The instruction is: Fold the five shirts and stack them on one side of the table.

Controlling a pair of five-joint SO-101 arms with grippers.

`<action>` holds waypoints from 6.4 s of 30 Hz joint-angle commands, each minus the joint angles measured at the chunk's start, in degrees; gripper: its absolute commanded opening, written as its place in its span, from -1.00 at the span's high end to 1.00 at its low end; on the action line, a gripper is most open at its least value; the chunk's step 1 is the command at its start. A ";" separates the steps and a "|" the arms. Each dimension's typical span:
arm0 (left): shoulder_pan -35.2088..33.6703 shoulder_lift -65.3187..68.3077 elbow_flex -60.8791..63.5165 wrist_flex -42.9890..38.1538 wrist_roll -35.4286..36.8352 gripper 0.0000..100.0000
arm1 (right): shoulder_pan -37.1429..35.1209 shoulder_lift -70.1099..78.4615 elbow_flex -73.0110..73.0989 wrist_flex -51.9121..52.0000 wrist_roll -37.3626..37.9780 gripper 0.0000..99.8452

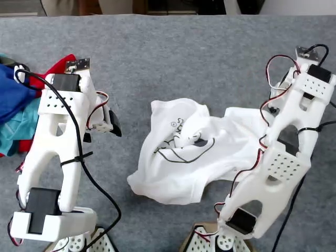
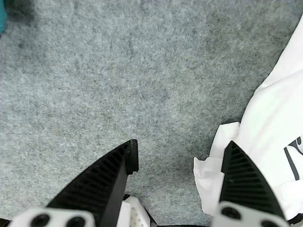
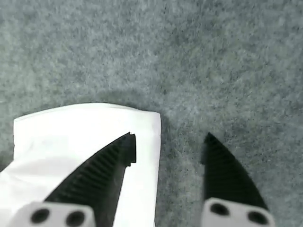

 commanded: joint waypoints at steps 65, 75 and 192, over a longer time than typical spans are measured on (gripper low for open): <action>9.67 -1.27 -10.46 -7.91 11.96 0.42 | 15.69 21.85 -61.14 15.65 1.67 0.98; 23.03 19.38 -25.05 -18.90 22.15 0.42 | 26.95 22.99 -60.79 17.05 11.43 0.98; 44.31 27.82 -12.04 3.25 -8.97 0.96 | 5.58 15.25 -47.52 17.49 47.56 1.00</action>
